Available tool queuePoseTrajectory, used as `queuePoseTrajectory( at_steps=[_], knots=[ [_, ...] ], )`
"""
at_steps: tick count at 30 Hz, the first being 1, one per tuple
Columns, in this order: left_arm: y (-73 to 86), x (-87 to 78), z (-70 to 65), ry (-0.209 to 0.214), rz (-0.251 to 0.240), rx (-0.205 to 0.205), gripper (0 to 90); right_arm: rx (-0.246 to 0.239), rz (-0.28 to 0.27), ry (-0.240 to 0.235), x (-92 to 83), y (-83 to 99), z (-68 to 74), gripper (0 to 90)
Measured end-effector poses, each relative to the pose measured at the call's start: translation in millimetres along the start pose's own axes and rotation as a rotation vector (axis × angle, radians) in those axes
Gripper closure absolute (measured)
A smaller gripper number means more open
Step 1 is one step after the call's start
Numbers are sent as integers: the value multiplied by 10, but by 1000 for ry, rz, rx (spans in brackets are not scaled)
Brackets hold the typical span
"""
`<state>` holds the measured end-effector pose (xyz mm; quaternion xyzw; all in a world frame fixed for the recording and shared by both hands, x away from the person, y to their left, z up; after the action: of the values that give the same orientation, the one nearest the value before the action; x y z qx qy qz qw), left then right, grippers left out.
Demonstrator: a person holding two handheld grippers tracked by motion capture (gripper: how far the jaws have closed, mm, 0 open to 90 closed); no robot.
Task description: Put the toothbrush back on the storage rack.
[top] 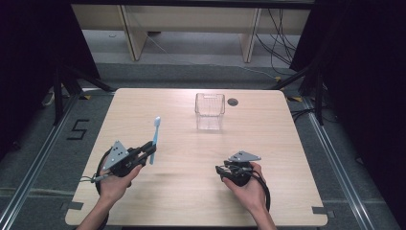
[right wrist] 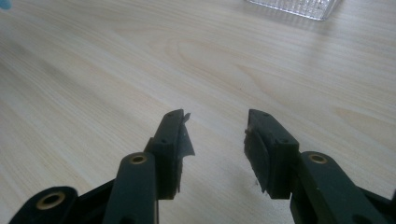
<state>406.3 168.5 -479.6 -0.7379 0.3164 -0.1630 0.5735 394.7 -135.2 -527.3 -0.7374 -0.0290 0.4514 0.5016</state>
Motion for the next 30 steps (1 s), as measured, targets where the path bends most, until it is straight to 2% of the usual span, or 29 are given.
queuePoseTrajectory(
  at_steps=[4, 5, 7, 9, 11, 12, 13, 14, 15, 17, 18, 21, 22, 23, 25, 26, 29, 30],
  knots=[
    [-5, -4, -14, 1, -24, 2, 782, -9, -9, -11, 13, -4, 8, 577],
    [-10, 7, -20, 14, -43, 1, 782, -10, -12, -7, 10, -7, 9, 577],
    [-14, -7, -26, 9, -40, 2, 782, 2, -13, -5, 8, -11, 23, 577],
    [-18, -8, -30, 11, -46, 3, 782, -11, -21, -17, 20, -16, 28, 577],
    [-28, -6, -42, 22, -55, 3, 782, -5, -32, -10, 24, -22, 37, 577],
    [-36, 15, -52, 41, -79, -2, 782, -12, -24, -1, 15, -21, 35, 578],
    [-36, 15, -56, 44, -79, -3, 782, 2, -25, -6, 15, -27, 55, 578],
    [-39, 15, -60, 46, -83, -2, 782, -27, -47, -19, 32, -42, 47, 578],
    [-36, -1, -60, 35, -65, 5, 782, -20, -53, -29, 33, -51, 60, 578],
    [-38, -2, -71, 38, -66, 6, 782, -41, -69, -3, 20, -74, 48, 579],
    [-40, 0, -75, 40, -65, 7, 782, -16, -79, -12, 16, -89, 73, 579],
    [-44, 9, -92, 48, -67, 8, 782, -46, -124, -7, -3, -151, 70, 581],
    [-45, 13, -99, 49, -70, 8, 782, -44, -134, 16, -20, -167, 62, 581],
    [-48, 17, -107, 53, -72, 8, 782, -38, -143, -15, -20, -187, 88, 581],
    [-48, 24, -128, 58, -73, 7, 782, -47, -154, 5, -46, -220, 90, 582],
    [-50, 29, -139, 64, -74, 9, 782, -15, -173, -4, -51, -248, 121, 582],
    [-56, 39, -168, 72, -77, 10, 782, -63, -217, 10, -89, -340, 108, 583],
    [-58, 41, -176, 75, -78, 12, 782, -58, -241, -4, -91, -381, 128, 583]
  ],
)
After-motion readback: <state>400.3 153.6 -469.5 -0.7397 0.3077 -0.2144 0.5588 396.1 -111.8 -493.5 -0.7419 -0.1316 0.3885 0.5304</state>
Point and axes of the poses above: each handheld gripper's, and its own axes: x roughly forward along the jaws, y roughly out of its underside, z roughly to its left, the point moved 6 cm from there along x, roughly forward along the jaws, and after that the axes turned 14 degrees about -x, right-handed, at the moved point
